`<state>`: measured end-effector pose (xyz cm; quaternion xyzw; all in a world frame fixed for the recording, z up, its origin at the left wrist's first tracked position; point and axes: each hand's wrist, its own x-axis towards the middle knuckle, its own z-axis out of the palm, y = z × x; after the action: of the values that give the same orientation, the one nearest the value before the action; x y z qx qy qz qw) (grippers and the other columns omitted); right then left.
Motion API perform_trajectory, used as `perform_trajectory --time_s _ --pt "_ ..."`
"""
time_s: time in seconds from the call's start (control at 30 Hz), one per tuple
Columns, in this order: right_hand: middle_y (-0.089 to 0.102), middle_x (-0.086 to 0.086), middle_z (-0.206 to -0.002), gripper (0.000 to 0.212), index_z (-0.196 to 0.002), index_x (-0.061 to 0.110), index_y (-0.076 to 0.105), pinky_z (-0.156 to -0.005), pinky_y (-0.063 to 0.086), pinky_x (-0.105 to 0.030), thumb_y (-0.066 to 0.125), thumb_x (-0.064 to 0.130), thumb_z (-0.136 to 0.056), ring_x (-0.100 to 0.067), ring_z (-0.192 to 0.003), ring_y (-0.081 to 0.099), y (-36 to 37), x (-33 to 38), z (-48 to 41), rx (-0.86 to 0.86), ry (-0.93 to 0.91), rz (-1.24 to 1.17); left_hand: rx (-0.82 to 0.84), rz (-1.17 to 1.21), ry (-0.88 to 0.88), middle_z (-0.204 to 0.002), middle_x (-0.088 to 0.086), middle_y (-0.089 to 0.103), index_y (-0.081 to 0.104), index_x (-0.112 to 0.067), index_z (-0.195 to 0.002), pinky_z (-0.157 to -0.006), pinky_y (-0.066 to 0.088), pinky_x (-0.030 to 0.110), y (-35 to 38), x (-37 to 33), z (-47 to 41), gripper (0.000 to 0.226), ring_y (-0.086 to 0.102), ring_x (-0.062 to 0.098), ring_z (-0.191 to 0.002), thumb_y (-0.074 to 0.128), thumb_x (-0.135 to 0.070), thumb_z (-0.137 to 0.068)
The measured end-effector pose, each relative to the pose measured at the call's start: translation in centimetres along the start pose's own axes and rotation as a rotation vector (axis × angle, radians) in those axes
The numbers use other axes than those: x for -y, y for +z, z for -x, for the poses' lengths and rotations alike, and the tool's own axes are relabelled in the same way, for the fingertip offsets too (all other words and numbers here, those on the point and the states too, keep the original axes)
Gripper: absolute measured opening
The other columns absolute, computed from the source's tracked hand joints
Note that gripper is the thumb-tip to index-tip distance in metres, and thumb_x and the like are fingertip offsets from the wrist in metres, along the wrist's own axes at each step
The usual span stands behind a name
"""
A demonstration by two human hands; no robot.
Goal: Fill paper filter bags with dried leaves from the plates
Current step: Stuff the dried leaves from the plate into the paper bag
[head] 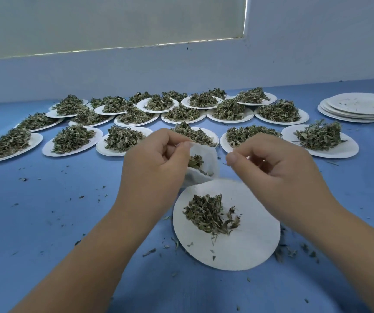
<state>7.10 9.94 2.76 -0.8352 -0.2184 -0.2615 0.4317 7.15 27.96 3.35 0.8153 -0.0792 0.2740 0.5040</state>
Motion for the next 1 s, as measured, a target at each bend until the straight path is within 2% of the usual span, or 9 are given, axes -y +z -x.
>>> perform_trajectory --time_s 0.07,0.13,0.23,0.33,0.43,0.57,0.73,0.83,1.0 --pt "0.060 0.021 -0.075 0.021 -0.068 0.033 0.060 -0.057 0.038 -0.011 0.055 0.046 -0.084 -0.002 -0.065 0.052 -0.2 -0.6 -0.2 0.138 0.126 0.088 -0.033 0.010 -0.021 -0.069 0.002 0.059 0.067 -0.029 -0.078 -0.045 0.034 0.006 -0.4 0.3 -0.4 0.017 0.045 -0.002 -0.049 0.062 -0.021 -0.092" --pt "0.058 0.025 -0.083 0.027 -0.083 0.039 0.062 -0.061 0.036 -0.012 0.047 0.060 -0.076 0.006 -0.077 0.051 0.1 -1.0 0.0 0.337 0.177 0.232 -0.059 0.007 -0.017 -0.069 0.001 0.060 0.067 -0.029 -0.080 -0.045 0.034 0.008 -0.7 0.6 -0.7 0.016 0.044 -0.001 -0.049 0.060 -0.022 -0.092" --pt "0.050 0.022 -0.111 0.061 -0.122 0.044 0.052 -0.080 0.035 -0.021 0.040 0.075 -0.071 0.006 -0.098 0.041 1.2 -1.1 0.6 0.574 0.137 0.312 -0.093 0.010 0.011 -0.064 -0.001 0.057 0.067 -0.031 -0.081 -0.046 0.032 0.008 -1.1 0.8 -0.9 0.016 0.041 0.001 -0.048 0.060 -0.022 -0.093" --pt "0.040 0.014 -0.119 0.073 -0.138 0.043 0.038 -0.089 0.037 -0.027 0.038 0.079 -0.075 -0.006 -0.113 0.035 2.5 -0.8 1.3 0.697 0.006 0.400 -0.111 0.009 0.027 -0.068 0.000 0.057 0.065 -0.034 -0.079 -0.048 0.032 0.009 -1.2 1.0 -1.1 0.020 0.041 0.001 -0.050 0.060 -0.021 -0.093" --pt "0.037 0.009 -0.118 0.062 -0.138 0.043 0.038 -0.086 0.036 -0.028 0.042 0.071 -0.083 -0.012 -0.111 0.035 3.2 -0.7 1.7 0.707 -0.084 0.435 -0.111 -0.004 0.029 -0.069 0.001 0.057 0.064 -0.035 -0.080 -0.049 0.033 0.010 -1.1 1.1 -1.2 0.020 0.042 0.001 -0.051 0.059 -0.021 -0.093" --pt "0.041 0.006 -0.116 0.045 -0.134 0.041 0.048 -0.079 0.029 -0.026 0.046 0.056 -0.092 -0.014 -0.107 0.039 3.5 -0.4 1.5 0.689 -0.113 0.445 -0.120 0.000 0.029 -0.068 -0.002 0.057 0.064 -0.036 -0.078 -0.051 0.036 0.009 -1.1 1.3 -1.2 0.021 0.044 0.000 -0.053 0.059 -0.021 -0.092" --pt "0.048 0.005 -0.106 0.029 -0.121 0.036 0.062 -0.082 0.041 -0.031 0.050 0.042 -0.095 -0.014 -0.100 0.047 3.4 -0.3 1.5 0.680 -0.095 0.357 -0.125 -0.017 0.044 -0.071 -0.004 0.058 0.063 -0.036 -0.079 -0.052 0.037 0.011 -1.0 1.4 -1.2 0.021 0.046 0.001 -0.056 0.059 -0.021 -0.093" --pt "0.050 0.007 -0.102 0.027 -0.119 0.035 0.065 -0.082 0.043 -0.032 0.051 0.038 -0.096 -0.015 -0.098 0.049 3.3 -0.4 1.5 0.676 -0.079 0.329 -0.140 -0.048 0.081 -0.071 -0.001 0.060 0.062 -0.037 -0.079 -0.053 0.037 0.010 -0.9 1.3 -1.0 0.023 0.047 0.001 -0.058 0.059 -0.019 -0.093" --pt "0.052 0.006 -0.100 0.023 -0.113 0.030 0.068 -0.080 0.043 -0.032 0.053 0.032 -0.096 -0.015 -0.094 0.052 3.0 -0.4 1.4 0.647 -0.089 0.289 -0.147 -0.115 0.164 -0.070 0.006 0.059 0.060 -0.032 -0.082 -0.053 0.037 0.014 -0.7 1.3 -0.7 0.020 0.050 0.016 -0.066 0.058 -0.016 -0.094"
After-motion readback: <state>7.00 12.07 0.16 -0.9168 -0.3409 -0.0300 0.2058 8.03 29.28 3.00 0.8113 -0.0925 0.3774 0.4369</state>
